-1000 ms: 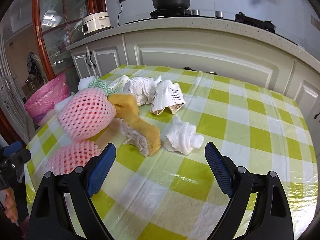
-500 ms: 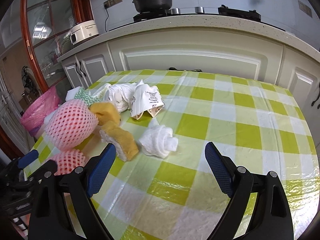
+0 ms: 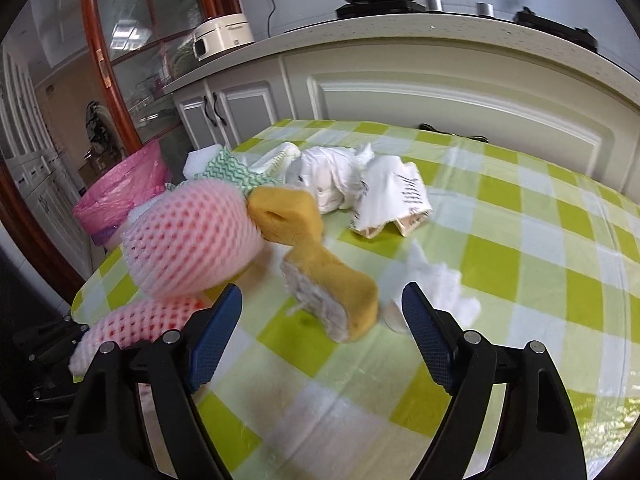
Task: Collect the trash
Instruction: 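Grasp the pink foam fruit net with the left gripper while the right gripper grasps the yellow sponge, then carry the pink net and yellow sponge over the pink bin with both grippers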
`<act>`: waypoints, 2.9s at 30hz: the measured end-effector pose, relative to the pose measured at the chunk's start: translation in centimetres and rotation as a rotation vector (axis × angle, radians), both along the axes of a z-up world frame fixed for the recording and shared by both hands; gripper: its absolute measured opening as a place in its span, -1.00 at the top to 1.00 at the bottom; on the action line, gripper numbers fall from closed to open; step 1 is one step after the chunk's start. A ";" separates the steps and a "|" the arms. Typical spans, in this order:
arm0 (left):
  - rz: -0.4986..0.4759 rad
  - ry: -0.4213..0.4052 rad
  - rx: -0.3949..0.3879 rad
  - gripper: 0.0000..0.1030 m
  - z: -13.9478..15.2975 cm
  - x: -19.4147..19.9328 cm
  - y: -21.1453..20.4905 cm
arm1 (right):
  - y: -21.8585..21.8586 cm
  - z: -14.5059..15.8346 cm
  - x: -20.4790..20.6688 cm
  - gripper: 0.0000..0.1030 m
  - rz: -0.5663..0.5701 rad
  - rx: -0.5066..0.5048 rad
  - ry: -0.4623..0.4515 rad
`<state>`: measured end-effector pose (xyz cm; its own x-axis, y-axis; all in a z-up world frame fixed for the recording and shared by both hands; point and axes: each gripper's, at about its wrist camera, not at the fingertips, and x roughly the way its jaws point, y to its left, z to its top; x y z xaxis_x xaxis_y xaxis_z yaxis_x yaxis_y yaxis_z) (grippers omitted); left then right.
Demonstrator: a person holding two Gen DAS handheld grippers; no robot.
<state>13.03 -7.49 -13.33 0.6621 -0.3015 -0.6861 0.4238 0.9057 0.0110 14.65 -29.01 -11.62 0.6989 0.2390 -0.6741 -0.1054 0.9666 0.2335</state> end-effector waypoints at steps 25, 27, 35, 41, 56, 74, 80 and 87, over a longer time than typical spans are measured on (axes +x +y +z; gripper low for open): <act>0.225 -0.083 0.013 0.54 2.7 -0.7 9.9 | 2.6 0.0 0.3 0.47 0.029 -0.033 -0.002; 0.232 -0.097 0.012 0.54 3.2 -1.0 9.9 | 2.4 0.7 -0.3 0.47 0.028 -0.032 -0.020; 0.243 -0.175 0.005 0.54 5.5 -2.7 9.9 | 1.7 2.3 -3.3 0.47 0.013 -0.007 -0.064; 0.219 -0.237 -0.017 0.54 7.6 -4.5 9.4 | 1.8 3.5 -5.3 0.47 0.013 -0.013 -0.091; 0.194 -0.314 -0.049 0.54 10.7 -6.8 8.9 | 2.1 6.5 -8.7 0.47 0.026 -0.019 -0.156; 0.351 -0.341 -0.060 0.54 12.8 -3.6 15.1 | 10.5 9.6 -1.3 0.47 0.219 -0.016 -0.194; 0.430 -0.367 -0.041 0.54 14.2 -0.3 18.9 | 16.2 11.3 3.8 0.47 0.303 -0.005 -0.222; 0.492 -0.369 -0.008 0.54 14.7 5.2 23.0 | 22.8 12.7 10.2 0.47 0.393 0.012 -0.231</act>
